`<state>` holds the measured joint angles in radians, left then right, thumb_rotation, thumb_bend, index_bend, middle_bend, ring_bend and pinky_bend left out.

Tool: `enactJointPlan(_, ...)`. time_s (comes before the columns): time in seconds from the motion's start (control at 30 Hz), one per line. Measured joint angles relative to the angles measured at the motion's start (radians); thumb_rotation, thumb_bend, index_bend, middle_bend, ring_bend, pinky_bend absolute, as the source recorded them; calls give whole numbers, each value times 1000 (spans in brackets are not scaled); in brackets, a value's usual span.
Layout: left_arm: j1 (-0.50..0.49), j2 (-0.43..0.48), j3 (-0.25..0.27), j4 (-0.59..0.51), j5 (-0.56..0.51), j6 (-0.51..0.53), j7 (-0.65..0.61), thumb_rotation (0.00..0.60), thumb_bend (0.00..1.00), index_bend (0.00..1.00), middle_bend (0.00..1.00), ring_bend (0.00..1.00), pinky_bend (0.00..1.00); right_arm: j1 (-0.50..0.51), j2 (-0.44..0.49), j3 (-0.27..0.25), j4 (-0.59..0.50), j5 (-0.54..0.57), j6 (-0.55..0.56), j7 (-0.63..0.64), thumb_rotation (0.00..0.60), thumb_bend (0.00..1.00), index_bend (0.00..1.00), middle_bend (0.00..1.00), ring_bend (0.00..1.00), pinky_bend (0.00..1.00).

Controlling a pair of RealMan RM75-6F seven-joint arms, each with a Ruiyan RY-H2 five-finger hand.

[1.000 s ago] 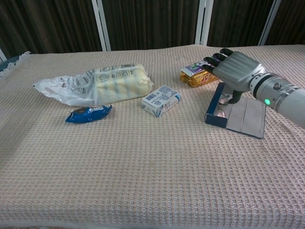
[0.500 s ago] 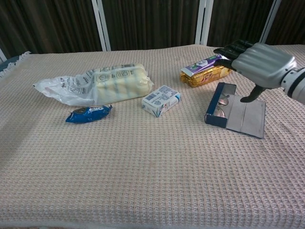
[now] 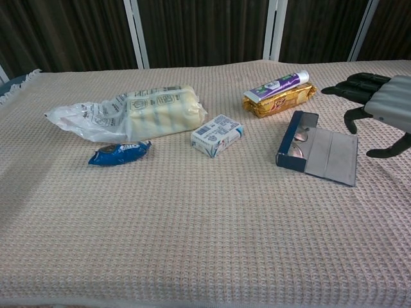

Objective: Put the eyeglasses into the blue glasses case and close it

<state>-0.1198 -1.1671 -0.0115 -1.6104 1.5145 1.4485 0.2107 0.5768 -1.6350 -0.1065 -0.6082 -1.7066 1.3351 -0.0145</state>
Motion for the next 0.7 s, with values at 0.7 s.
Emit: enactJointPlan(0.7, -12, -7, -7, 1, -21, -22, 18, 600, 390, 0, 0, 7, 63, -3, -205, -58, 400, -57, -29, 232, 600, 349, 627, 91, 0, 0)
